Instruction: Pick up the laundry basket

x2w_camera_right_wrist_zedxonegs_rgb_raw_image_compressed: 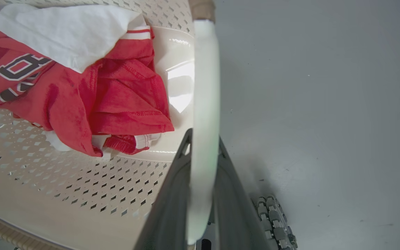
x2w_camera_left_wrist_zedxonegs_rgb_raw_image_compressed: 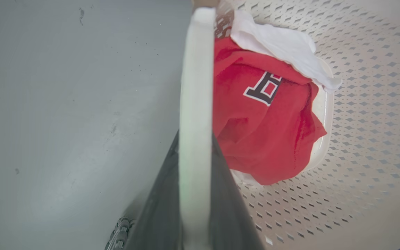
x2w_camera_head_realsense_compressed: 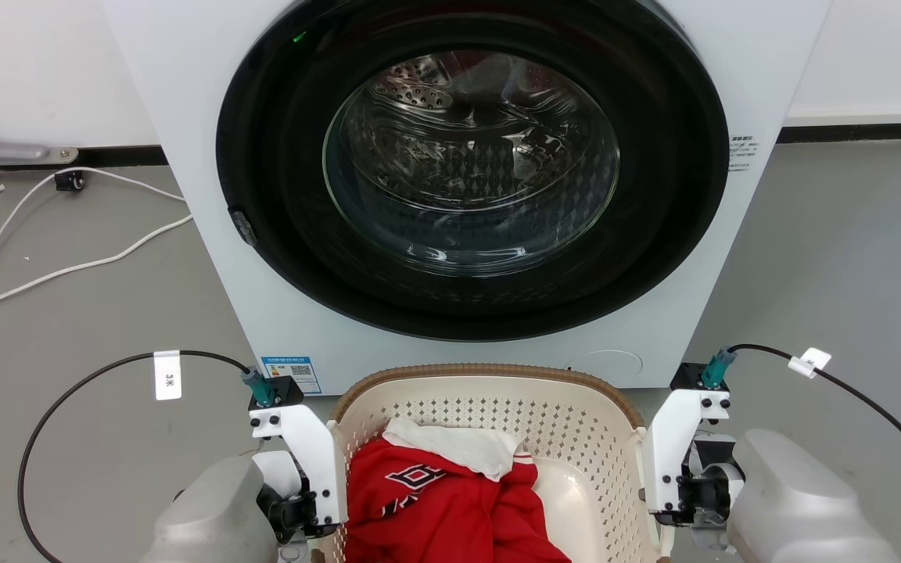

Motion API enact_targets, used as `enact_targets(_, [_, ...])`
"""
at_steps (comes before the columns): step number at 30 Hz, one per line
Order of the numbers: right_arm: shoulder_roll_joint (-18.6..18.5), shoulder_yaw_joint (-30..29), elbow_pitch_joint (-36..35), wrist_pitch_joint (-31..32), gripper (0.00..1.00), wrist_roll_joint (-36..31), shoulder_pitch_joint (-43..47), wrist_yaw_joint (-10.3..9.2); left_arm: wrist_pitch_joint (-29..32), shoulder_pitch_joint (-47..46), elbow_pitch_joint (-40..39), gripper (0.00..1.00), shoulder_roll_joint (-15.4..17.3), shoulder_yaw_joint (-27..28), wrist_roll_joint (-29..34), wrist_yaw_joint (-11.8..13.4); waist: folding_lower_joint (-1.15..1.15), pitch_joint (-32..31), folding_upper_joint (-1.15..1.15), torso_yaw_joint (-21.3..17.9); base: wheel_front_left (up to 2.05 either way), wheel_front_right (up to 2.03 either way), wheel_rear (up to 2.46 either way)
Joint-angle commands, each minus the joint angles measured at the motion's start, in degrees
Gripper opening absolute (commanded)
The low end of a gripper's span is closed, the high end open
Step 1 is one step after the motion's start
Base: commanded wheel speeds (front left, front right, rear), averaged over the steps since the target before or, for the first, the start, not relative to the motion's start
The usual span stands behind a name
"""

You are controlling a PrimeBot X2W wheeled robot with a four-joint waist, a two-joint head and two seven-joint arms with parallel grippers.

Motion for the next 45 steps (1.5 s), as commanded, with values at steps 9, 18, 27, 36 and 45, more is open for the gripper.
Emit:
enact_targets(9, [0.9,-1.1,-0.4,-0.6,0.0,-0.9,0.4,0.61,-0.3,0.0,-0.1,0.0,-0.7,-0.6,-1.0,-0.3,0.01,0.4,0.0,-0.1,0.0,0.0,0.0])
enact_targets(18, [1.1,-2.0,-0.3,-0.6,0.0,-1.2,0.6,0.6,-0.9,-0.6,0.2,0.0,-0.7,-1.2,-1.2,-0.3,0.01,0.4,0.0,0.1,0.0,0.0,0.0])
enact_targets(27, [1.2,-2.5,-0.3,-1.1,0.0,-1.6,0.6,0.61,-0.7,-0.6,0.6,0.0,-0.9,-1.7,-1.6,-0.3,0.01,0.6,0.0,0.4,0.0,0.0,0.0])
enact_targets(36, [1.3,-3.0,-0.3,-1.2,0.0,-2.1,0.6,0.61,-0.6,-0.9,1.0,0.0,-1.0,-2.2,-2.1,-0.3,0.01,0.5,0.0,0.5,0.0,0.0,0.0])
enact_targets(45, [1.3,-3.7,-0.3,-1.3,0.0,-2.5,0.7,0.61,-1.0,-0.8,1.1,0.0,-0.9,-2.5,-2.6,-0.3,0.01,0.5,0.0,0.5,0.0,0.0,0.0])
